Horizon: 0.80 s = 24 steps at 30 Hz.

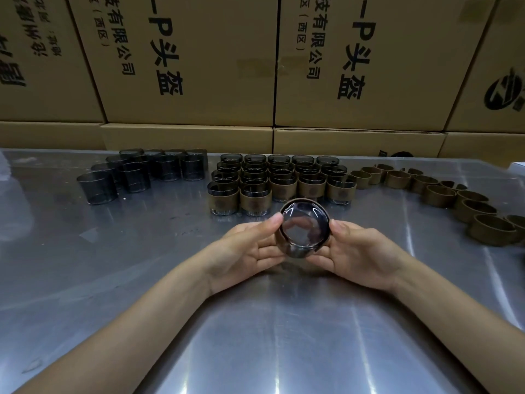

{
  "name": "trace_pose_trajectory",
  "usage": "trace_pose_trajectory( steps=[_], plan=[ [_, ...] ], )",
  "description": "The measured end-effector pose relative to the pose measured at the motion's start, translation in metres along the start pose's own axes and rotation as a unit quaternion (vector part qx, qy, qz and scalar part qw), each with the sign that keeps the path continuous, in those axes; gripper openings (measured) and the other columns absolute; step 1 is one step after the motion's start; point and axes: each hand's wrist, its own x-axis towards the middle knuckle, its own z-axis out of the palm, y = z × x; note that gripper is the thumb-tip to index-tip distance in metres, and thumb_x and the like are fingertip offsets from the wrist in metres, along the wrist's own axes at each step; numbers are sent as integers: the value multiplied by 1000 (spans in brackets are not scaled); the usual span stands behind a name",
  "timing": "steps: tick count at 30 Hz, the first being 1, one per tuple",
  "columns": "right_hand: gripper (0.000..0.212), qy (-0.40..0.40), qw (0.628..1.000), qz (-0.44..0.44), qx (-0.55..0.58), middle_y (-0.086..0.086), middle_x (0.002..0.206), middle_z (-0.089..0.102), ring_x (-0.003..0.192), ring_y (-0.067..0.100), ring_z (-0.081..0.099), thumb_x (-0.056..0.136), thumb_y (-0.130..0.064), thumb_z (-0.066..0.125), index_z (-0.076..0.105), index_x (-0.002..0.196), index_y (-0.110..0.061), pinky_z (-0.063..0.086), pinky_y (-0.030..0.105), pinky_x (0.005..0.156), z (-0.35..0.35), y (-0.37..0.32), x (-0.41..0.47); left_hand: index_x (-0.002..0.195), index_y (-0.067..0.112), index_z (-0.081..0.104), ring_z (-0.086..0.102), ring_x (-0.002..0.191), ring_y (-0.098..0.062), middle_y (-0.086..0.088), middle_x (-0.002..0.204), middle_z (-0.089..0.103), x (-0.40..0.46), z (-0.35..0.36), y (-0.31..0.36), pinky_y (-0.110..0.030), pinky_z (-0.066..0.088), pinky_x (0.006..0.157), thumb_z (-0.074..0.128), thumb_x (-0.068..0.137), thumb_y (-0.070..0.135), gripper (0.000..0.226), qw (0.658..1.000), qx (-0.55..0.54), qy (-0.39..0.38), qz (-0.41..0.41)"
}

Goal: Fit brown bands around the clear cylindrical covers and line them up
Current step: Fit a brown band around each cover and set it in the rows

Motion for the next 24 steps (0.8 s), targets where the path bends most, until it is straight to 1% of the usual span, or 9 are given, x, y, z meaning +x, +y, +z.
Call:
trace_pose_trajectory(
  steps=[5,9,11,14,16,18,20,22,24],
  plan=[
    [61,-34,999,-1,-8,9,109,71,101,17,69,57,-34,93,73,110,-11,55,27,85,5,2,-2,106,18,75,68,104,-16,-7,113,72,-4,0,-4,-26,52,92,86,60,51,58,997,-20,-71,26],
    [51,-62,998,-14,-29,0,106,74,99,10,69,63,-37,89,75,108,-18,55,23,87,7,0,-4,110,20,73,67,107,-13,-2,112,72,-6,4,-6,-23,51,91,84,65,46,53,992,-19,-119,39],
    [53,-62,997,-11,-37,0,105,74,98,10,69,62,-36,89,74,109,-18,55,22,87,7,-1,-5,110,18,73,67,106,-13,-3,112,72,-6,4,-6,-24,51,91,86,63,44,55,991,-21,-125,41],
    [62,-14,999,-7,-35,8,110,70,104,19,66,60,-43,89,73,113,-14,51,31,95,7,-2,-3,109,13,72,66,104,-20,-8,110,70,-5,2,-3,-34,52,96,89,56,45,64,996,-48,-72,32],
    [63,73,996,-6,-55,13,106,70,103,27,65,64,-60,77,75,104,-11,47,41,98,13,0,3,105,8,69,63,100,-24,-12,103,68,-3,7,-1,-39,47,97,74,64,61,67,999,-45,-4,19],
    [56,179,978,-32,-107,9,80,70,79,23,65,70,-70,58,77,74,-17,49,36,81,26,5,10,83,11,65,62,77,-17,-8,80,64,1,17,-1,-29,49,78,51,70,70,62,996,14,80,41],
    [55,255,947,-90,-176,0,57,57,59,15,53,70,-69,51,64,52,-19,41,27,61,38,12,15,63,15,54,50,58,-11,-3,62,52,3,27,-4,-23,39,59,41,70,70,57,982,98,133,96],
    [52,298,906,-172,-244,-6,50,48,50,6,46,76,-62,48,54,50,-17,38,16,54,46,17,17,57,13,49,43,57,-11,-3,59,45,4,29,-8,-22,35,59,36,78,64,57,962,155,160,157],
    [51,303,882,-231,-277,-9,48,45,47,1,43,83,-53,45,52,52,-13,36,10,50,50,20,17,55,11,47,43,58,-10,-2,57,44,4,27,-10,-17,37,62,33,85,56,56,948,179,175,198]
  ],
)
